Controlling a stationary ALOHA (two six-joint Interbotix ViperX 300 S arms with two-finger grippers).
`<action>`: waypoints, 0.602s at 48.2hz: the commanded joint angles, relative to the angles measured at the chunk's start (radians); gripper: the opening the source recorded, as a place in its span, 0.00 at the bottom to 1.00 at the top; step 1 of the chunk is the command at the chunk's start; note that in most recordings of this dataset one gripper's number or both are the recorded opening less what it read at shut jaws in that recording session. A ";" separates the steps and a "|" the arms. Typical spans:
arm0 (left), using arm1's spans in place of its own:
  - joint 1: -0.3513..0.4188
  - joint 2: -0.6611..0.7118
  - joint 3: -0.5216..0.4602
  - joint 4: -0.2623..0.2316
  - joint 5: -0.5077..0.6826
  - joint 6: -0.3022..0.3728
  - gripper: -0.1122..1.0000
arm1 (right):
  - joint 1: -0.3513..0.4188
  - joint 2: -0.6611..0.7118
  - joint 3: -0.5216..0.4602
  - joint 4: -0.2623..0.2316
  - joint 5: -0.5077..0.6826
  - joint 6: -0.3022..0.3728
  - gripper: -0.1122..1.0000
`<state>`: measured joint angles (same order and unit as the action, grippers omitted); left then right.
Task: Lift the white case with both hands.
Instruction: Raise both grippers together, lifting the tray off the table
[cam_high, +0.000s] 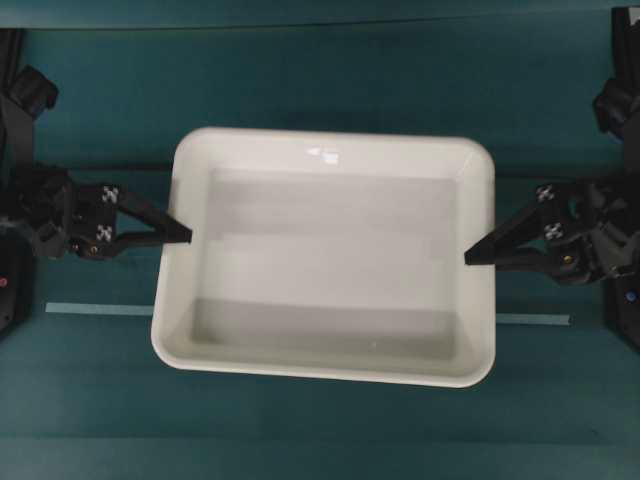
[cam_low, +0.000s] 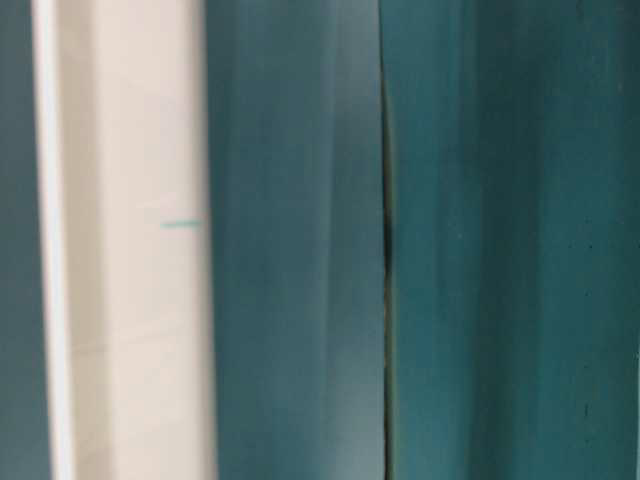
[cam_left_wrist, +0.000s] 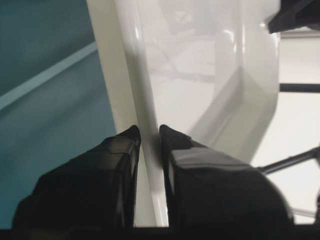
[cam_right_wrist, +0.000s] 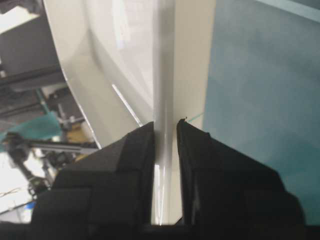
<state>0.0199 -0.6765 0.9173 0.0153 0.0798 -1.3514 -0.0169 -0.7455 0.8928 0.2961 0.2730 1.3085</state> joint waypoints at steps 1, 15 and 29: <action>-0.008 0.015 -0.084 0.003 -0.017 -0.005 0.21 | -0.025 0.005 -0.077 -0.002 -0.014 -0.006 0.20; -0.008 0.014 -0.167 0.003 0.009 -0.009 0.21 | -0.051 -0.035 -0.137 -0.003 0.084 -0.006 0.20; -0.009 0.005 -0.259 0.003 0.121 -0.009 0.21 | -0.077 -0.060 -0.207 -0.002 0.152 -0.006 0.20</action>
<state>0.0199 -0.6934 0.7286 0.0169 0.2071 -1.3606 -0.0721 -0.8299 0.7517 0.2961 0.4357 1.3070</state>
